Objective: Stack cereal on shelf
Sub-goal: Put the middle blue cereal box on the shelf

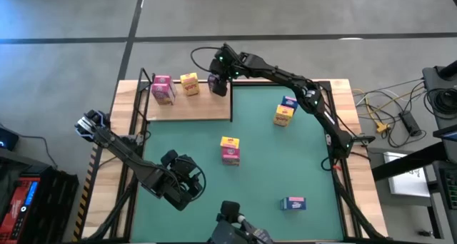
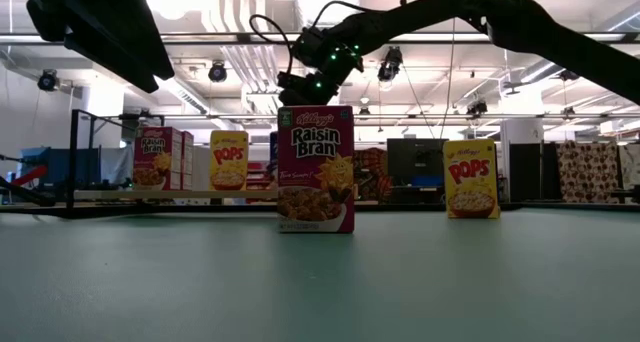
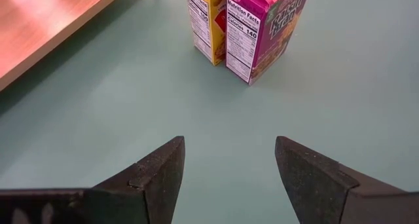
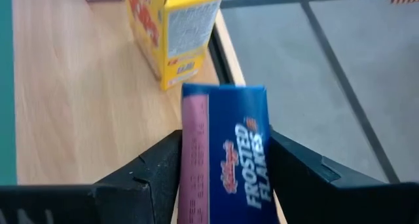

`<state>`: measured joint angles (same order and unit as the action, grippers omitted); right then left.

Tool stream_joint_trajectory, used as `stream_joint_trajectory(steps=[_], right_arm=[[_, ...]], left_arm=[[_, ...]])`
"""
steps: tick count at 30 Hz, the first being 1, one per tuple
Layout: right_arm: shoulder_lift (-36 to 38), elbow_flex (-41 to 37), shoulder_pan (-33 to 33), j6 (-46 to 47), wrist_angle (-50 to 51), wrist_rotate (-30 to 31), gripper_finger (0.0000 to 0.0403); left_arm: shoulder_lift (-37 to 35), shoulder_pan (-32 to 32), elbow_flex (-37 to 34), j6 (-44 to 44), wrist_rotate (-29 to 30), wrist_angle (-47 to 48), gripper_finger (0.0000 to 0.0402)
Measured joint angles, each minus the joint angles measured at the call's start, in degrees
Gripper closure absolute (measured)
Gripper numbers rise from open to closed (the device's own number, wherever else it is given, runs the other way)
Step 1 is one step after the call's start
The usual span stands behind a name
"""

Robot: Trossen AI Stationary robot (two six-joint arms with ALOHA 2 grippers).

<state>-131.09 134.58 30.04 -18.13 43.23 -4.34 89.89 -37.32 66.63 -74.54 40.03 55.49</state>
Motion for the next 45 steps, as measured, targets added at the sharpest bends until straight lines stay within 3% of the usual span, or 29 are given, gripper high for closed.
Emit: stream_joint_trajectory(steps=[20, 25, 45], right_arm=[[0.0, 0.0, 0.0, -7.4, -0.6, -0.9, 0.0209], [0.0, 0.0, 0.0, -6.4, -2.4, -6.5, 0.0209], [0.0, 0.0, 0.1, -6.0, -1.9, -6.2, 0.0209]], left_arm=[[0.0, 0.0, 0.0, -0.6, 0.0, 0.0, 0.0180], [0.0, 0.0, 0.0, -0.8, 0.1, 0.0, 0.0180], [0.0, 0.0, 0.0, -1.2, 0.1, 0.0, 0.0180]])
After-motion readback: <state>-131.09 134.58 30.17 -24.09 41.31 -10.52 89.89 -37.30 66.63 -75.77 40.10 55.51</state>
